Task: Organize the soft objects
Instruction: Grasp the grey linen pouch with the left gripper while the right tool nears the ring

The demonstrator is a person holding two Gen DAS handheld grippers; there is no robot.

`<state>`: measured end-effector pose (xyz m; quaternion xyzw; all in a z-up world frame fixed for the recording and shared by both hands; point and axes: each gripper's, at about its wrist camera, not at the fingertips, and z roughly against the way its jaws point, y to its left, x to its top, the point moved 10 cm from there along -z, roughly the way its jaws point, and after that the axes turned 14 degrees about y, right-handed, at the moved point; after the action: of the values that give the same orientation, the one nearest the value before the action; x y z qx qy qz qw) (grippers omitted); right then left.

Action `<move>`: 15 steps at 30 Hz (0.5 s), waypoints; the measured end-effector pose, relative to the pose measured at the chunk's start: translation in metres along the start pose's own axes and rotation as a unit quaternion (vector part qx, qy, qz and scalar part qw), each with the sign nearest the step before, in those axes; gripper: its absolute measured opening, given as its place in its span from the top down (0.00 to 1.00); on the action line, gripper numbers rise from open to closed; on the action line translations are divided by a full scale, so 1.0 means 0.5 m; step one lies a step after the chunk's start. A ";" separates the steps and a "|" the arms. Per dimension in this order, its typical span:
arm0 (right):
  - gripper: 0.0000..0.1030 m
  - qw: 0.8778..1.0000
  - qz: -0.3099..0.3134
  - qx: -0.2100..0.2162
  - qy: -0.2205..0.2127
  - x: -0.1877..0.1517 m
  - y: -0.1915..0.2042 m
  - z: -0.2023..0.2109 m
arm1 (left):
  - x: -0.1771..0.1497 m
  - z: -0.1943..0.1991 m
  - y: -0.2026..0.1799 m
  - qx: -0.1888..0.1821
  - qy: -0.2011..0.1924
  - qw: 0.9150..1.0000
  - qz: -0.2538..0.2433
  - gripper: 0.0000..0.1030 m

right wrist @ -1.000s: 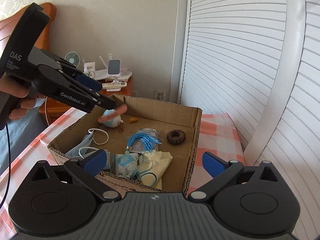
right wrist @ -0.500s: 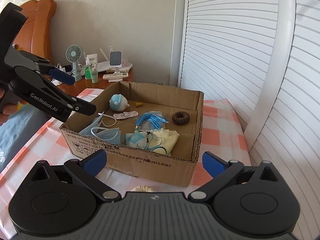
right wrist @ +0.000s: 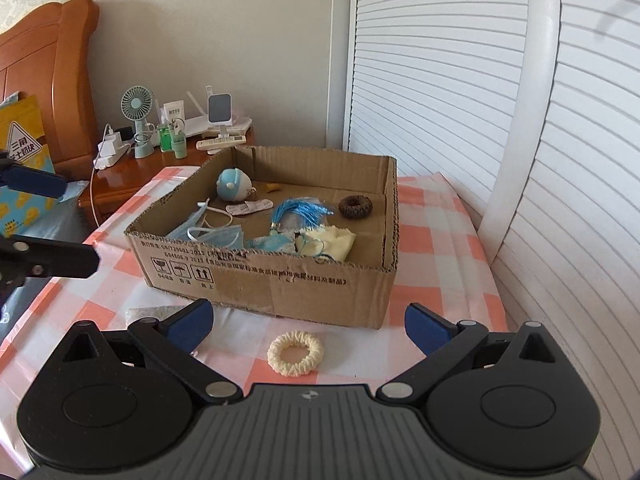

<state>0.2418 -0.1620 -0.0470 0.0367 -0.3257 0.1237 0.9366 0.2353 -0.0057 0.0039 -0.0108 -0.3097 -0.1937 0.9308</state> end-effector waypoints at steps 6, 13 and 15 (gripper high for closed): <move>0.00 0.998 -0.020 -0.021 0.062 -0.075 -0.009 -0.089 | -0.072 0.003 -0.020 -0.010 -0.004 0.999 0.041 0.01; 0.00 0.994 -0.033 -0.036 0.096 -0.098 -0.004 -0.160 | -0.120 -0.041 -0.004 -0.013 0.019 0.997 0.074 0.01; 0.00 0.995 -0.024 -0.044 0.087 -0.089 0.003 -0.171 | -0.128 -0.057 0.003 -0.011 0.028 0.997 0.077 0.01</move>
<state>0.2590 -0.1569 -0.1414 -0.0075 -0.2471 0.0893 0.9648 0.2053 0.0146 -0.0562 -0.0398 -0.2794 -0.1248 0.9512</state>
